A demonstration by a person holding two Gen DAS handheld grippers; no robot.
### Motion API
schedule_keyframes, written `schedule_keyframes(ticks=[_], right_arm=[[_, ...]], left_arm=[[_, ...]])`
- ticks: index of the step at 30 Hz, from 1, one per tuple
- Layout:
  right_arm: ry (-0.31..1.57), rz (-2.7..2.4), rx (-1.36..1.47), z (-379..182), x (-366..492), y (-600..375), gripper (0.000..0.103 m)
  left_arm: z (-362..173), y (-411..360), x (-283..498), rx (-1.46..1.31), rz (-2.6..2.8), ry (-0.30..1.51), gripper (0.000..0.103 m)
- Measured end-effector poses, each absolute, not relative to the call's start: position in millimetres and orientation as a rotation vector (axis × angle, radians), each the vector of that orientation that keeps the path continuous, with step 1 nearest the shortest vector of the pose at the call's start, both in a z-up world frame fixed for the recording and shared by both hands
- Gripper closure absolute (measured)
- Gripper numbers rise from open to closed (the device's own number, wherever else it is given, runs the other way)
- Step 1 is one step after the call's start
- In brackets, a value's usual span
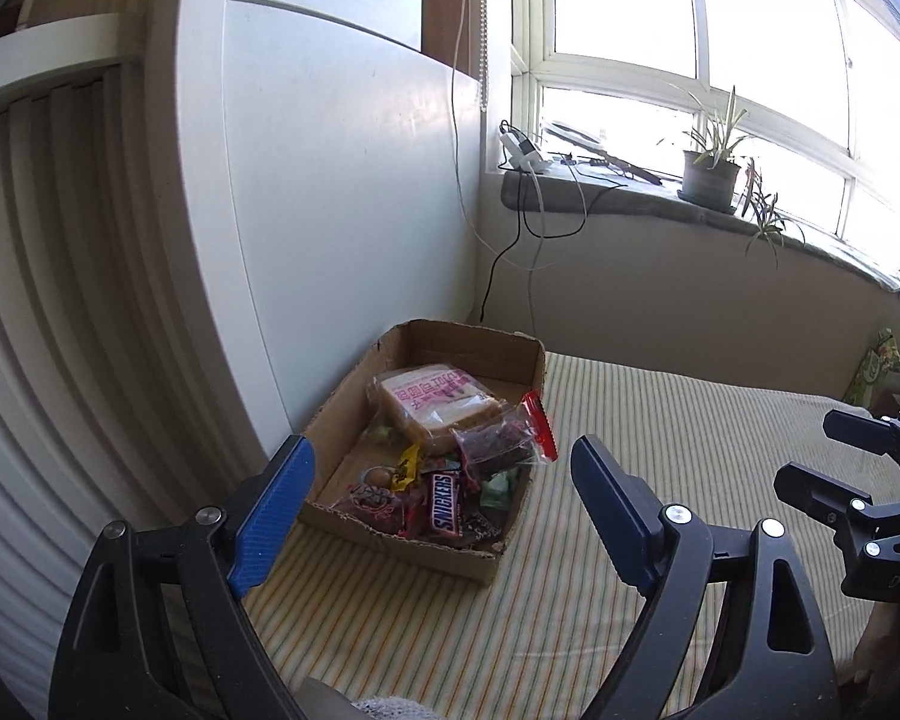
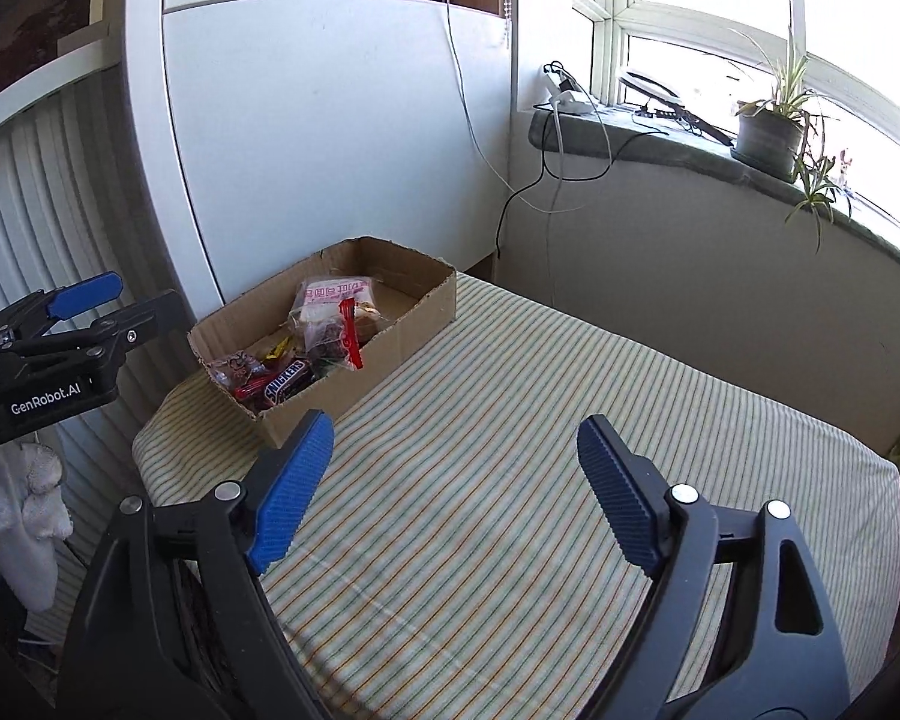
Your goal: Organize snacks
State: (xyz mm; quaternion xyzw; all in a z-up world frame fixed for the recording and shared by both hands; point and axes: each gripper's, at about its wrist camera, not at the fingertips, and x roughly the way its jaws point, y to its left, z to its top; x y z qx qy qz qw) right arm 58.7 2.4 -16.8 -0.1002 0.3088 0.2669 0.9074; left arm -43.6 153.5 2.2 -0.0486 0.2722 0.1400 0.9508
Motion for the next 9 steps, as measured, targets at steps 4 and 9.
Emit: schedule_keyframes(ticks=[4,9], right_arm=[[0.625,0.549,-0.197,-13.2,55.8,-2.8,0.017],[0.616,0.538,-0.195,-12.3,53.6,-4.3,0.017]], left_arm=[[1.8,154.1,-43.8,-0.104,0.296,0.558,0.015],[1.1,158.1,-43.8,-0.109,0.295,0.550,0.015]])
